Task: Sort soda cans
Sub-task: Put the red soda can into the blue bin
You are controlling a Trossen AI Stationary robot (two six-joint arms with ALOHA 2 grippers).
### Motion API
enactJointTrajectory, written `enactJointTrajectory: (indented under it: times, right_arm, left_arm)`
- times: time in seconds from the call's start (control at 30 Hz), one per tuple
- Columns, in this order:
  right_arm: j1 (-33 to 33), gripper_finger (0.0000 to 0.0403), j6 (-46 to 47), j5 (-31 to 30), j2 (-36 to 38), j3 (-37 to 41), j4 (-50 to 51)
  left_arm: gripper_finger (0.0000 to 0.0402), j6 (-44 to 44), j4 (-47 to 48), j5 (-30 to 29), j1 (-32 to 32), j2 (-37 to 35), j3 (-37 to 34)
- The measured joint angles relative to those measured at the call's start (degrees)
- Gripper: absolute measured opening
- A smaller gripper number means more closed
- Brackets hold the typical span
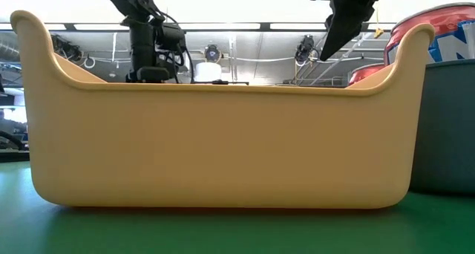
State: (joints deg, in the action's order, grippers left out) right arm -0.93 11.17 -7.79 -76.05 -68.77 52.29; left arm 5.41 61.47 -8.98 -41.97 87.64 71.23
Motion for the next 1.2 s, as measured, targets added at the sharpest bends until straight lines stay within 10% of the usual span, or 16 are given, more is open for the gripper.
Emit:
enactJointTrajectory:
  times: [1.2]
  right_arm:
    - [-0.01, 0.0179, -0.84, 1.61, 0.00, 0.00, 0.02]
  left_arm:
    - [0.0302, 0.20, -4.99, 6.66, -2.24, -0.09, -3.16]
